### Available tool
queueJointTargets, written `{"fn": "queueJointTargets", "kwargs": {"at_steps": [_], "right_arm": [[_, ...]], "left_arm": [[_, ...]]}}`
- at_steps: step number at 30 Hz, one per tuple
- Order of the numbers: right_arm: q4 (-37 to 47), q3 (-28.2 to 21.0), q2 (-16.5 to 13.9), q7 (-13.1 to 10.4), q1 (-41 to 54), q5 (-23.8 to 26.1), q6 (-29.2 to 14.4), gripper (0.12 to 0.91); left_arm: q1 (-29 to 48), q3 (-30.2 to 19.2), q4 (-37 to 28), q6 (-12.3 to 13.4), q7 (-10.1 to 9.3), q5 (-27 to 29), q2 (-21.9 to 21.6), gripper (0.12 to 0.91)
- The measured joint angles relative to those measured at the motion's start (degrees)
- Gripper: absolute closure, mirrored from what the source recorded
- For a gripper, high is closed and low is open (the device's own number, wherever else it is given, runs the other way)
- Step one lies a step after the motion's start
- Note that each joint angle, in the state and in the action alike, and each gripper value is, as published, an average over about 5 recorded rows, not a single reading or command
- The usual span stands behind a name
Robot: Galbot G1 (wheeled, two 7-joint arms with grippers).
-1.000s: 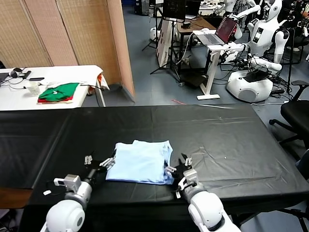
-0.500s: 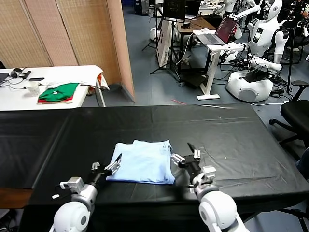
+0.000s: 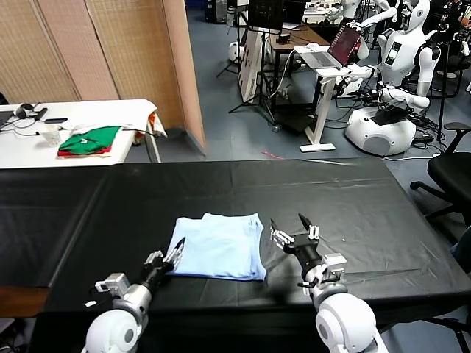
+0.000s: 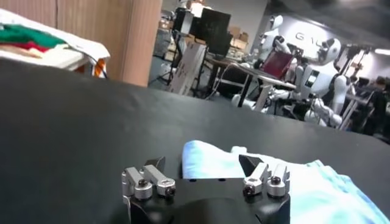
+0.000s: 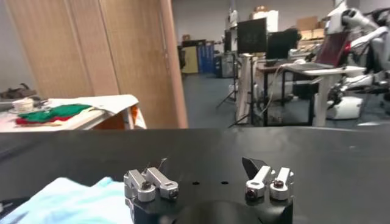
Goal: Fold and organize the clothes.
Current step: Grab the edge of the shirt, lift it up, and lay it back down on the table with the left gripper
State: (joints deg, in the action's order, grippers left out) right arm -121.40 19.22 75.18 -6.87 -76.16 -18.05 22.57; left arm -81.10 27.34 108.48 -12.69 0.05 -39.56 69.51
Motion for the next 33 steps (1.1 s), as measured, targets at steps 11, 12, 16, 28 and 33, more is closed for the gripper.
{"fn": "queueJointTargets", "kwargs": {"at_steps": [11, 12, 16, 28, 33], "right_arm": [[-0.4, 0.3, 0.6, 0.1, -0.4, 0.2, 0.0, 0.118], [-0.4, 0.3, 0.7, 0.1, -0.5, 0.3, 0.0, 0.118], [-0.6, 0.5, 1.1, 0.2, -0.9, 0.4, -0.1, 0.118], [-0.8, 3.5, 0.9, 0.2, -1.8, -0.2, -0.3, 0.118], [-0.5, 3.1, 1.3, 0.1, -1.6, -0.2, -0.1, 0.118]], "left_arm": [[-0.2, -0.3, -0.7, -0.8, -0.17, -4.0, 0.2, 0.705], [-0.2, -0.2, -0.5, -1.0, -0.53, -4.7, 0.2, 0.761], [-0.3, 0.0, 0.8, -2.2, -2.22, -6.4, 0.0, 0.862], [-3.6, 6.4, 4.5, -1.1, -3.29, 5.1, -10.3, 0.868], [-6.7, 12.9, 4.1, 0.0, -3.47, 7.4, -20.0, 0.868]]}}
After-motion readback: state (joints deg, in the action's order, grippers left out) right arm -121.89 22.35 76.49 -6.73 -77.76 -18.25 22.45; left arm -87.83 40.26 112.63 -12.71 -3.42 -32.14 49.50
